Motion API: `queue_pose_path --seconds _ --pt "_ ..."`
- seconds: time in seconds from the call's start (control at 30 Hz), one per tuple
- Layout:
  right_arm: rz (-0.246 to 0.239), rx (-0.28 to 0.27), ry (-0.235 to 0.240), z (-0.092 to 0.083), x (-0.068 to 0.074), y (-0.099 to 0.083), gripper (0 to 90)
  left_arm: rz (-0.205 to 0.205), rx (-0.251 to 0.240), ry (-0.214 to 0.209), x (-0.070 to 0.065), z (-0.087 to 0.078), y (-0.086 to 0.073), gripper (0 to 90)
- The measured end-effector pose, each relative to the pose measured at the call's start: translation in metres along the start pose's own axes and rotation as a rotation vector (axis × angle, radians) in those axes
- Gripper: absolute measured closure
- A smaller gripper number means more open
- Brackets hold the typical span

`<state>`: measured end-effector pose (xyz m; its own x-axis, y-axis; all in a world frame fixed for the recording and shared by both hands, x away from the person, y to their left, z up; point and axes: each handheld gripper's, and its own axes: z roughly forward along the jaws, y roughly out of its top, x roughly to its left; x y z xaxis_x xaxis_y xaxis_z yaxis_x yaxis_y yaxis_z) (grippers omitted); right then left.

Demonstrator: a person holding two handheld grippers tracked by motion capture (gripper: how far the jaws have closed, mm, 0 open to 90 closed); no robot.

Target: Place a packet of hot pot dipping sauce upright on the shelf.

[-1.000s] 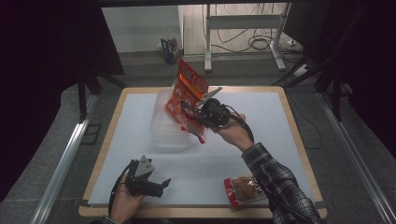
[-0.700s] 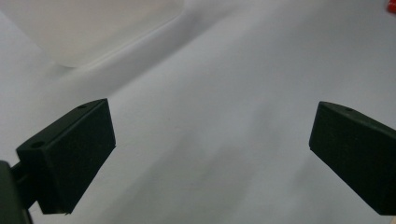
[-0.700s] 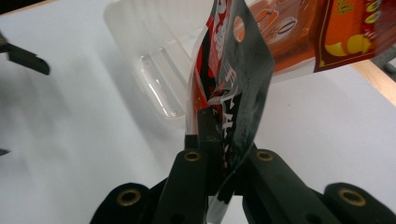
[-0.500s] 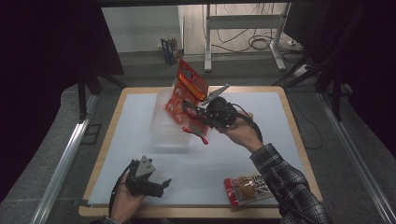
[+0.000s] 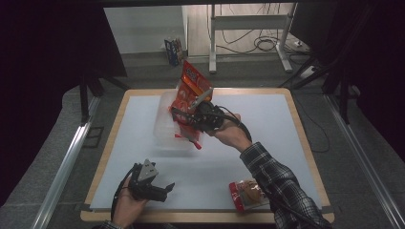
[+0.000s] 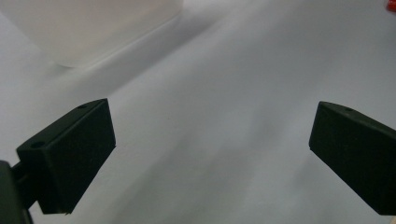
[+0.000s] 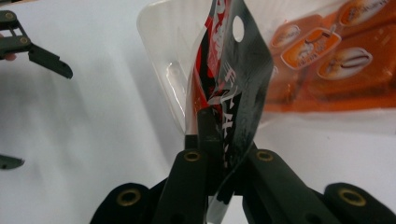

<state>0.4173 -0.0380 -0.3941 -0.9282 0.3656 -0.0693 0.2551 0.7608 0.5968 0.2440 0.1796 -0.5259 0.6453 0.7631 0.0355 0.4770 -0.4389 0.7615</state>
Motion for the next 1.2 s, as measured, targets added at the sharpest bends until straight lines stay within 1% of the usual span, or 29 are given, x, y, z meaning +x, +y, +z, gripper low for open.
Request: queue_pose_path --seconds 0.3,0.5,0.7,0.83,1.0,1.2 --pt "-0.036 -0.006 -0.025 0.017 0.004 0.019 88.2 0.002 0.001 -0.002 0.0 0.0 0.0 0.3" --pt "-0.042 -0.017 -0.034 0.024 0.006 0.029 88.4 0.002 0.0 -0.003 0.0 0.001 0.0 0.4" --pt "-0.043 -0.033 -0.029 0.032 0.01 0.035 88.5 0.003 0.001 -0.005 0.0 0.001 0.0 0.4" --pt "-0.047 -0.039 -0.012 0.038 0.014 0.037 88.4 0.004 0.003 -0.006 0.0 0.001 0.0 0.4" --pt "-0.052 -0.022 0.004 0.051 0.019 0.034 88.3 0.005 0.002 -0.007 0.0 0.0 0.0 0.4" --pt "-0.038 -0.01 0.013 0.061 0.018 0.027 88.2 0.005 0.003 -0.007 0.0 0.0 0.0 0.4"
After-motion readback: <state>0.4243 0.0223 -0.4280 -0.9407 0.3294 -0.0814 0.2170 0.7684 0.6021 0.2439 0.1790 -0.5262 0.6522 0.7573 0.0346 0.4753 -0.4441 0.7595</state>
